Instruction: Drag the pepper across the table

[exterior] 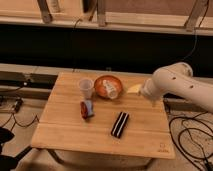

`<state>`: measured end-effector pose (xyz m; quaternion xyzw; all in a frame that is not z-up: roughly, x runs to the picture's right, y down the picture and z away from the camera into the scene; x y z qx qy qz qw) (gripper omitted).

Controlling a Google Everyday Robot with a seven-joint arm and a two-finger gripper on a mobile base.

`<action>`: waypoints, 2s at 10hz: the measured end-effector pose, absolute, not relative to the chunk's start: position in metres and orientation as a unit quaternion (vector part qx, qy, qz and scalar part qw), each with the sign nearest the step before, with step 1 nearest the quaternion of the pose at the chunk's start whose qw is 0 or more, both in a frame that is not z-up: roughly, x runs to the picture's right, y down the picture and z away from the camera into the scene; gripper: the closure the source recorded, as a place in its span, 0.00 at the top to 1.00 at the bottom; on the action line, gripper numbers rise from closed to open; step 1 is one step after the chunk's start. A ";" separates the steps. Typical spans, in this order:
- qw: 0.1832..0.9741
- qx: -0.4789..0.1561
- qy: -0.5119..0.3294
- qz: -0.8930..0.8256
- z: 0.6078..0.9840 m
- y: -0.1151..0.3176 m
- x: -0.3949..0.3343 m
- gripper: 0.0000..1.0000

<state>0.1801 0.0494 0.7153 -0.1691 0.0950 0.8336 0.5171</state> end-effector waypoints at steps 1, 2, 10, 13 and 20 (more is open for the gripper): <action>0.518 -0.169 0.095 0.833 0.715 0.049 0.178 0.80; 0.519 -0.168 0.095 0.833 0.715 0.047 0.178 0.80; 0.650 -0.271 0.066 0.707 0.708 0.056 -0.017 0.80; 0.654 -0.286 0.063 0.697 0.710 0.059 -0.042 0.80; 0.765 -0.287 0.067 0.572 0.720 0.095 -0.099 0.80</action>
